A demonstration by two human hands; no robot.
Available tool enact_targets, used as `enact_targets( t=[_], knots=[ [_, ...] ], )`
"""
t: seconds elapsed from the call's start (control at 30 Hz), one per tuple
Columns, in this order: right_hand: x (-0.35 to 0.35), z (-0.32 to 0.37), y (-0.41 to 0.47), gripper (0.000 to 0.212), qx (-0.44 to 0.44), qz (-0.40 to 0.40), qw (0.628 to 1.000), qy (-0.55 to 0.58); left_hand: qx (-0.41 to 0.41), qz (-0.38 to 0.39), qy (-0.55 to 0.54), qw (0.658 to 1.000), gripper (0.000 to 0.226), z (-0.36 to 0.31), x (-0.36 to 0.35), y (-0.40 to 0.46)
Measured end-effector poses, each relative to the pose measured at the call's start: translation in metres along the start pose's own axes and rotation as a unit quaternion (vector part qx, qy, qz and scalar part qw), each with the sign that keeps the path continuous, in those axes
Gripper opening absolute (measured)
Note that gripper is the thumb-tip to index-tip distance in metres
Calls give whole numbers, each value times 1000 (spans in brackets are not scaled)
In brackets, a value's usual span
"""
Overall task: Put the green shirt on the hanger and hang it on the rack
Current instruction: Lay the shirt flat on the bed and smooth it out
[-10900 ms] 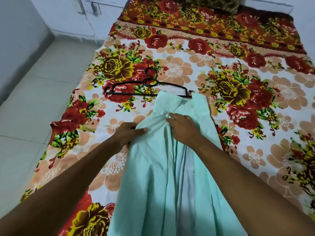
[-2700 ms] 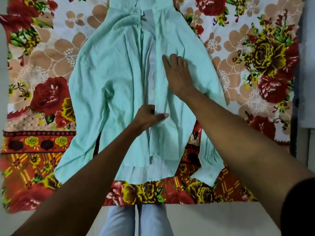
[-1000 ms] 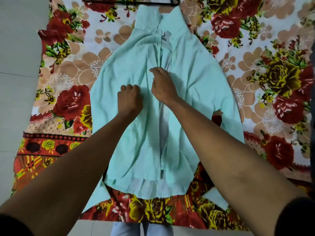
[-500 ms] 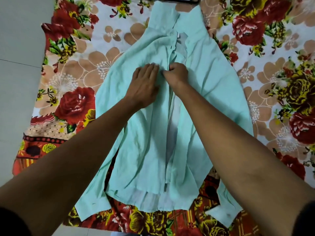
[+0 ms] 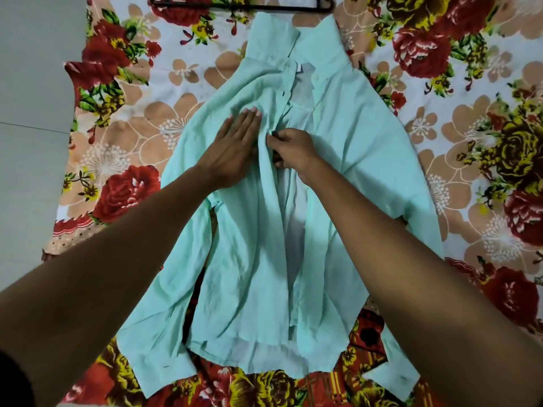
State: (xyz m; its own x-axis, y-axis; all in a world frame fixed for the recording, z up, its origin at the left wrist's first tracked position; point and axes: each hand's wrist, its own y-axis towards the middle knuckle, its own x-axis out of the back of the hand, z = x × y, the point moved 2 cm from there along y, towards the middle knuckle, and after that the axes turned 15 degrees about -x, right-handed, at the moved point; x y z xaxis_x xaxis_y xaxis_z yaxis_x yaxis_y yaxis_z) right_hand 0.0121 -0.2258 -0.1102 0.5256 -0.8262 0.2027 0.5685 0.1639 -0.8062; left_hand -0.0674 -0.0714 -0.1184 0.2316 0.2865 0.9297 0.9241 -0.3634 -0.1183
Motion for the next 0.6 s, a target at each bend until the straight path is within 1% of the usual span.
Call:
enact_targets(
  t=[0.03,0.1,0.2,0.27,0.33,0.37,0.43,0.47,0.53,0.6],
  knots=[
    [-1,2,1,9,2,-3,1000,17,-11,-6,-6,1000,66,-3,-1,1],
    [-1,4,4,8,13,-43,997,55,-3,2,-7,1000,66,-4,-5,-1],
    [3,3,1,17,53,-106,990,83,19,34,13,999,67,4,-16,-12],
    [4,2,-5,23,75,-118,988,71,23,39,15,999,67,7,-17,-15],
    [5,0,-7,26,65,-121,987,77,32,54,8,998,69,10,-16,-12],
    [4,0,-8,23,46,-108,988,100,36,66,6,997,70,12,-16,-9],
    [-3,-2,-12,16,-7,-47,986,157,39,91,8,995,71,14,-13,-6],
    [-6,-5,-13,22,-38,-12,985,165,39,98,7,994,72,15,-12,-6],
    [-7,-12,-23,35,-90,58,985,135,36,108,7,993,71,14,-9,-6],
    [-4,-17,-41,43,-112,117,986,47,45,119,13,992,71,10,-6,-6]
  ],
)
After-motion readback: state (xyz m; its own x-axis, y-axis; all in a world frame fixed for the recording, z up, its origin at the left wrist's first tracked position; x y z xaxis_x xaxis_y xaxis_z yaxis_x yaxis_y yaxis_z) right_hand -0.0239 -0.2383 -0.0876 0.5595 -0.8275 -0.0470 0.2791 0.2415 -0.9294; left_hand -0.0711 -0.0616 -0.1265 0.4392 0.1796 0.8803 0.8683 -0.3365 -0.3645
